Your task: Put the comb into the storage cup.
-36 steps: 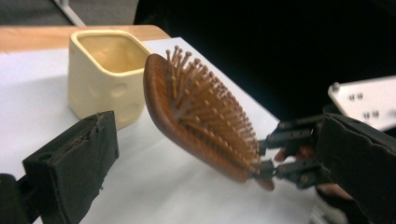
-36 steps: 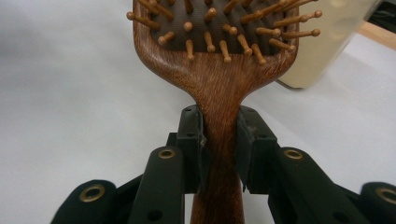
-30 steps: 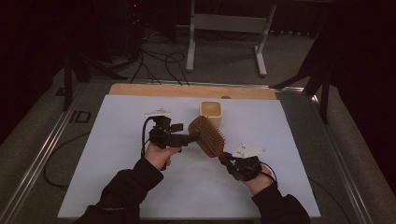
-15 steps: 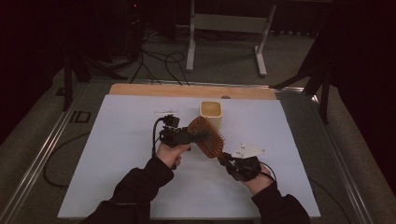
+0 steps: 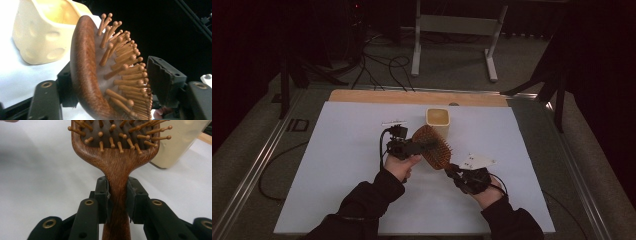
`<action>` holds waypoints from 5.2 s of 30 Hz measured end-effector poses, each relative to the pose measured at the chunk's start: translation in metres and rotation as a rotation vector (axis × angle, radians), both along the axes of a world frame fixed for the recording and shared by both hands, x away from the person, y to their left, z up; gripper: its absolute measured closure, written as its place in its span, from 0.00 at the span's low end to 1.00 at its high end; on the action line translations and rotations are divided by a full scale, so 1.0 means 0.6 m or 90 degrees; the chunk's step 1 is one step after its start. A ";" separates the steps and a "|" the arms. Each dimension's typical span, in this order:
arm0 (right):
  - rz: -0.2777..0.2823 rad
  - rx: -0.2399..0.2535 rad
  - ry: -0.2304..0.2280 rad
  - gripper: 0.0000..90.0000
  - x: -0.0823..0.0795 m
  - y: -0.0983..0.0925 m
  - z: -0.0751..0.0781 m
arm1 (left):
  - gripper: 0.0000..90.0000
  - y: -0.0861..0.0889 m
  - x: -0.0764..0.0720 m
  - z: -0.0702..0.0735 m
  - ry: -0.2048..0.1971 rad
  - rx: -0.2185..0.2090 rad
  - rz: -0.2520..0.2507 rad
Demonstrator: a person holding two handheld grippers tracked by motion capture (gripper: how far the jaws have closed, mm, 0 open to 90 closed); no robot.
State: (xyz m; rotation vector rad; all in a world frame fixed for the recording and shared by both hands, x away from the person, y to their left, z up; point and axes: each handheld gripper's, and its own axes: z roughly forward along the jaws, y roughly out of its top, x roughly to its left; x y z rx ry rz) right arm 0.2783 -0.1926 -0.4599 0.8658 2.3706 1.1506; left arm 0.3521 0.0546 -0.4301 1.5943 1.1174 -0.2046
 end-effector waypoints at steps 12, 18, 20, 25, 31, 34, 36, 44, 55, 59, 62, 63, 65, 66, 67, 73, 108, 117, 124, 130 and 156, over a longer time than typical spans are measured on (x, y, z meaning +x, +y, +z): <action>-0.003 0.001 0.002 0.81 0.000 -0.003 -0.001 | 0.51 -0.002 0.001 0.013 0.002 -0.008 -0.021; -0.006 0.002 0.000 0.81 0.000 -0.004 -0.001 | 0.55 -0.005 0.003 0.022 -0.006 -0.009 -0.040; -0.006 0.004 -0.001 0.81 0.001 -0.004 -0.001 | 0.55 -0.006 0.002 0.023 -0.013 -0.008 -0.046; -0.009 0.007 -0.004 0.81 0.000 -0.005 -0.001 | 0.57 -0.008 0.002 0.030 -0.030 -0.003 -0.064; -0.012 0.023 -0.004 0.80 0.000 -0.006 -0.001 | 0.59 -0.009 0.002 0.036 -0.038 -0.001 -0.071; -0.014 0.030 -0.003 0.80 0.000 -0.006 -0.003 | 0.59 -0.012 -0.001 0.042 -0.051 0.007 -0.075; -0.013 0.040 -0.004 0.79 0.000 -0.007 -0.001 | 0.59 -0.012 -0.002 0.046 -0.054 0.006 -0.075; -0.010 0.053 0.003 0.44 0.001 -0.010 0.004 | 0.59 -0.014 -0.005 0.058 -0.071 0.024 -0.079; 0.001 0.067 0.029 0.09 0.005 -0.014 -0.003 | 0.59 -0.005 -0.004 0.097 -0.103 0.033 -0.082; 0.002 0.072 0.034 0.09 0.006 -0.018 -0.006 | 0.59 -0.001 -0.001 0.113 -0.110 0.039 -0.078; 0.002 0.074 0.030 0.09 0.003 -0.025 -0.005 | 0.59 0.003 0.004 0.125 -0.114 0.042 -0.076; 0.003 0.079 0.029 0.09 0.002 -0.029 -0.004 | 0.59 0.003 0.006 0.128 -0.115 0.040 -0.075; 0.004 0.082 0.028 0.09 0.000 -0.038 -0.003 | 0.59 0.006 0.010 0.136 -0.116 0.042 -0.078; 0.009 0.078 0.027 0.09 -0.001 -0.042 -0.003 | 0.59 0.007 0.012 0.140 -0.117 0.043 -0.077; 0.011 0.076 0.024 0.09 -0.003 -0.046 -0.003 | 0.59 0.009 0.013 0.143 -0.119 0.044 -0.074; 0.029 0.103 -0.008 0.09 -0.013 -0.062 -0.008 | 0.59 0.013 0.021 0.163 -0.130 0.044 -0.068; 0.023 0.122 -0.034 0.09 -0.023 -0.082 -0.010 | 0.60 0.014 0.113 0.240 -0.155 0.060 0.002; 0.027 0.124 -0.037 0.09 -0.024 -0.083 -0.009 | 0.60 0.016 0.141 0.242 -0.148 0.060 0.031; 0.027 0.124 -0.033 0.09 -0.024 -0.083 -0.009 | 0.60 0.020 0.154 0.251 -0.161 0.068 0.056; 0.026 0.128 -0.033 0.10 -0.025 -0.082 -0.008 | 0.60 0.026 0.169 0.250 -0.162 0.078 0.083; 0.034 0.122 -0.030 0.09 -0.022 -0.084 -0.013 | 0.60 0.012 0.209 0.170 -0.128 0.113 0.114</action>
